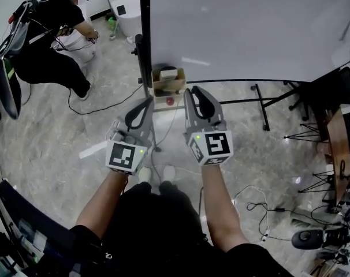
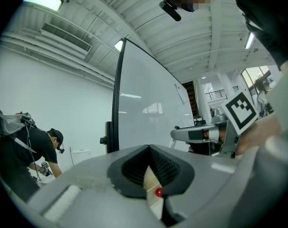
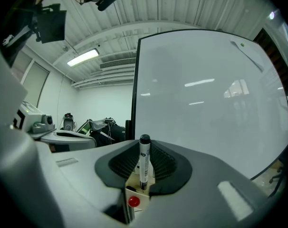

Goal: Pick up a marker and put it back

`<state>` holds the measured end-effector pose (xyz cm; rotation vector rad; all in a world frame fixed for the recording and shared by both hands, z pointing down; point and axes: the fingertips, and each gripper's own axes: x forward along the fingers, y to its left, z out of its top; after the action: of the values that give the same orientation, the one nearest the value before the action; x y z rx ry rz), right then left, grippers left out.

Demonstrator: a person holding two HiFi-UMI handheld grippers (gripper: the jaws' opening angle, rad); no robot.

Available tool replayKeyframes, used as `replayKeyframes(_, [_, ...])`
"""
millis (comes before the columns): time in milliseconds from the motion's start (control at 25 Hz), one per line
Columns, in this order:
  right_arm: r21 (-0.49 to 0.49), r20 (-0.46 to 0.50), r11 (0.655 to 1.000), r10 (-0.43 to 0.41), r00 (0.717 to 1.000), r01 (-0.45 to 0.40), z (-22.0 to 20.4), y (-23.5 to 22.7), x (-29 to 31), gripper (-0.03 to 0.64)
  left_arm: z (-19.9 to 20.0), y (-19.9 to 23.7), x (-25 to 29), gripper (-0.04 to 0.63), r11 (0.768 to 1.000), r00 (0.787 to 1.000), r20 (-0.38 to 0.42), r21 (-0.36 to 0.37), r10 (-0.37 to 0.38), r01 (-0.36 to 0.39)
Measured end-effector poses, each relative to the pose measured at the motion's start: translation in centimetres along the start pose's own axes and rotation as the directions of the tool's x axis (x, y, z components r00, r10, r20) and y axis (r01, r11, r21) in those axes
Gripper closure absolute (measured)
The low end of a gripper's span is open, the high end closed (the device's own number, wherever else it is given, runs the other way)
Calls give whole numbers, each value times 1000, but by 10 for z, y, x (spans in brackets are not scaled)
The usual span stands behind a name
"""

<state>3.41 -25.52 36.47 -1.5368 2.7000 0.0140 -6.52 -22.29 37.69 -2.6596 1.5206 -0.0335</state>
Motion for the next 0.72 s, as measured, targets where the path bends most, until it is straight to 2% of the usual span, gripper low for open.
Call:
replayKeyframes(320, [-22,48,1000,18,999,-17,29,22,-23,541,15,0,-7,591,1000,999,28,16,-24,24])
replayKeyframes(720, [-39,87,999,20,996,-16,53,38,-49,541,34,-1,-17,591,999,997,65,-10,-35,36])
